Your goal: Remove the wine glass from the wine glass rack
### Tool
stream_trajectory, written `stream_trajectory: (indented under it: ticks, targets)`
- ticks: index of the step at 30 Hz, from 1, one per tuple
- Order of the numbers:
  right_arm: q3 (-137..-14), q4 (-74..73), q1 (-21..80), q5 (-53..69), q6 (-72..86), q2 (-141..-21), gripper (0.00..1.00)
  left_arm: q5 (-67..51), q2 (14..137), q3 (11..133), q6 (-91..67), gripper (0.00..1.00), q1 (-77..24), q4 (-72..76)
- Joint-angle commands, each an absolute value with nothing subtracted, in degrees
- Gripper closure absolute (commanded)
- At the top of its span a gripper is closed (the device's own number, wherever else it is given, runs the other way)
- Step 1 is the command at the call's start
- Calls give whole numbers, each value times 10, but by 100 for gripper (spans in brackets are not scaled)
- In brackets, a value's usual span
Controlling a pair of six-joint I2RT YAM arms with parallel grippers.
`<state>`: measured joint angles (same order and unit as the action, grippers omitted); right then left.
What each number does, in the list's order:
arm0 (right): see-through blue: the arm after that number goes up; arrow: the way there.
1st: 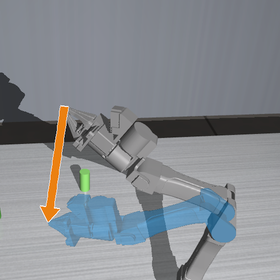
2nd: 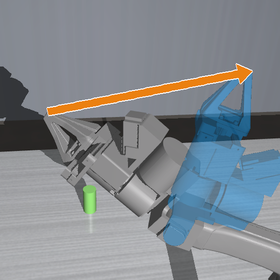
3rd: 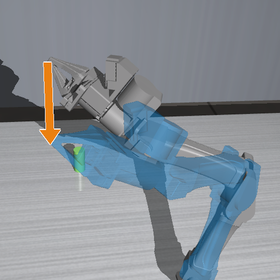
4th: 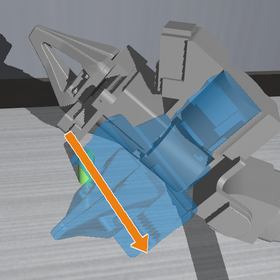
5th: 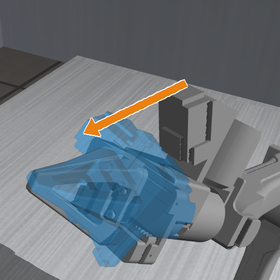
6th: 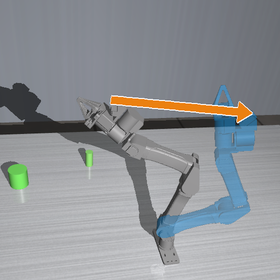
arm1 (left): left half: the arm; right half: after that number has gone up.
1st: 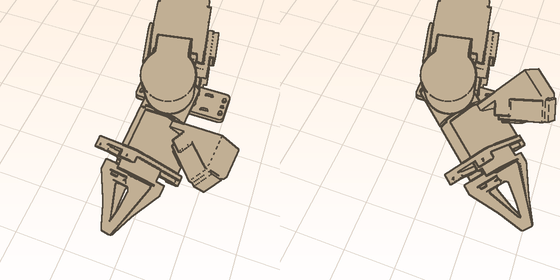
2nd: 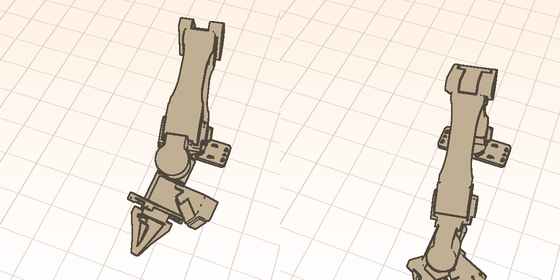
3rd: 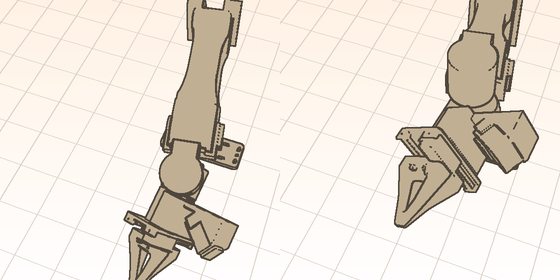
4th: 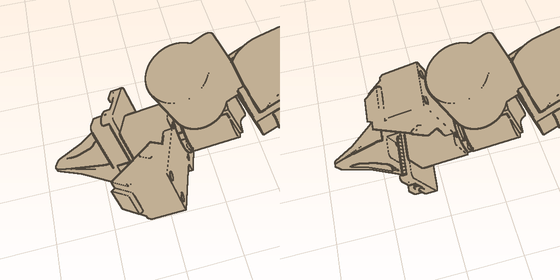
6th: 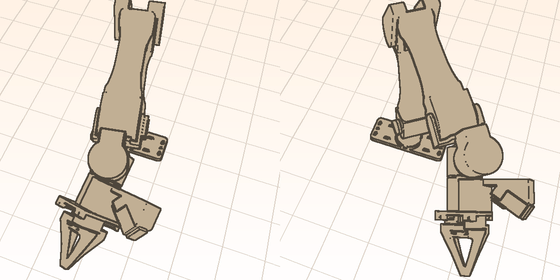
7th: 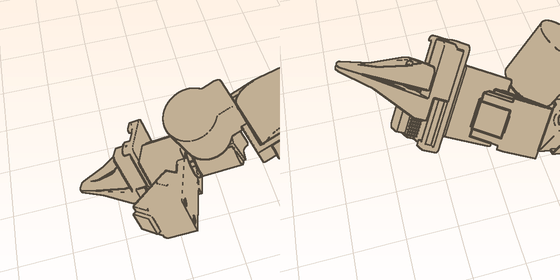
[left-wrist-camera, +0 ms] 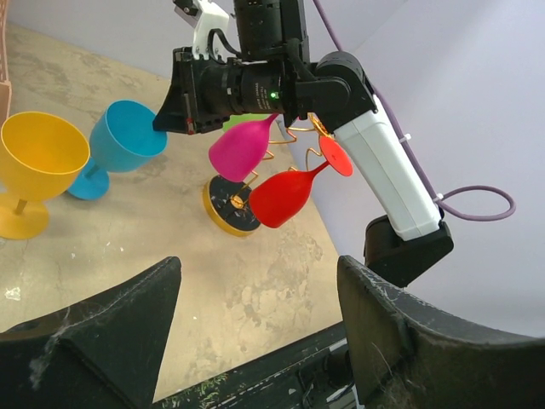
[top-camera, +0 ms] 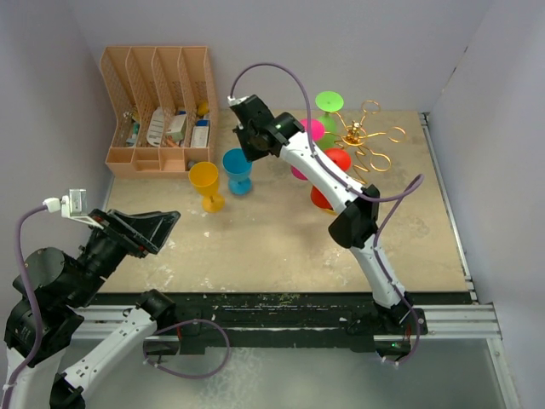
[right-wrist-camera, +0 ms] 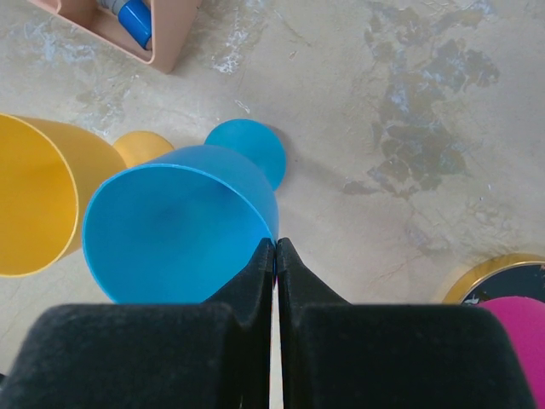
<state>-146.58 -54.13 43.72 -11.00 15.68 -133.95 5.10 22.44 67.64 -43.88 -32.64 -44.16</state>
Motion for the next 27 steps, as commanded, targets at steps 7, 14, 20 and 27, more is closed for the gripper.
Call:
stream_trajectory:
  ticks: [7,14,20,27]
  targets:
    - [-1484,-509,433,-88,158,-1358,100,46,237,675,-438,23,-326,-420]
    - [-1483,-491,433,-74,156,-1356,82,46,237,669,-441,22,-326,-421]
    - [-1462,-466,434,-85,154,-1330,66,49,235,666,-443,21,-326,-421]
    - [-1446,-449,434,-98,156,-1268,63,48,238,660,-443,20,-326,-417]
